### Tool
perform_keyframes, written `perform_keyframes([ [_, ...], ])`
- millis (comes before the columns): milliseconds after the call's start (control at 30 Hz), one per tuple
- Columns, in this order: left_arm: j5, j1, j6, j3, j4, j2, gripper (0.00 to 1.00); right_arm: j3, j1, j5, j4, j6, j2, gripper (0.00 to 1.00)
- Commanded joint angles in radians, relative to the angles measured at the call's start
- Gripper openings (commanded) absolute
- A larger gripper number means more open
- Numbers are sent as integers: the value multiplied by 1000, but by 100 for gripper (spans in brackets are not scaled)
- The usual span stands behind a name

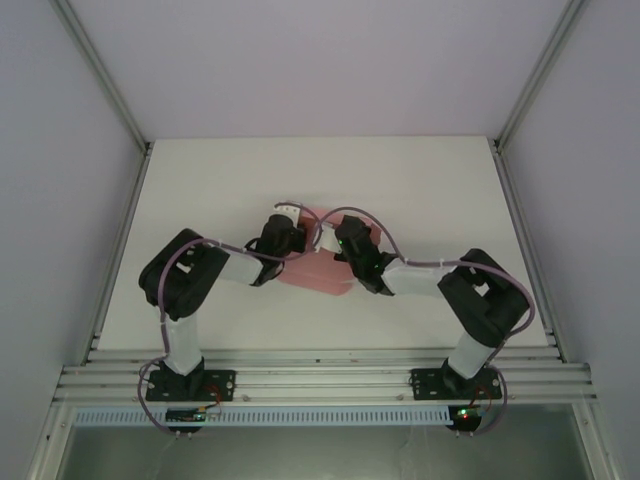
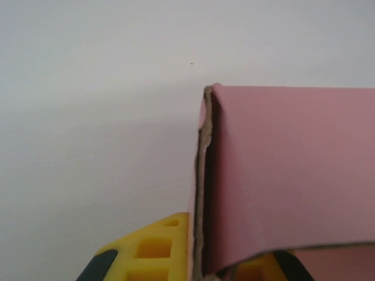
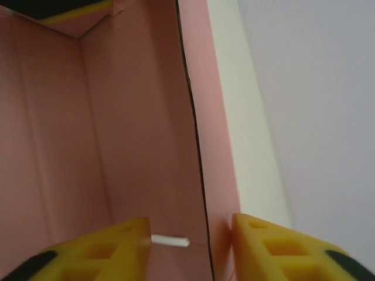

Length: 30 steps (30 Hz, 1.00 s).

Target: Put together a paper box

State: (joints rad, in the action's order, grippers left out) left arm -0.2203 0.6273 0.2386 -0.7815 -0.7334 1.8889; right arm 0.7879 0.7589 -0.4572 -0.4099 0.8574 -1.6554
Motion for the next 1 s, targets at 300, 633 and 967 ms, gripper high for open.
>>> perform_keyframes([
  [300,18,-14,34,14,19,-5,0,-73,-135,292,209,-356,355,98],
  [633,64,-12,72,61,-11,-80,0,24,-302,333,315,-622,398,98],
  [967,113,-12,118,82,30,-177,0,71,-291,472,399,-632,254,95],
])
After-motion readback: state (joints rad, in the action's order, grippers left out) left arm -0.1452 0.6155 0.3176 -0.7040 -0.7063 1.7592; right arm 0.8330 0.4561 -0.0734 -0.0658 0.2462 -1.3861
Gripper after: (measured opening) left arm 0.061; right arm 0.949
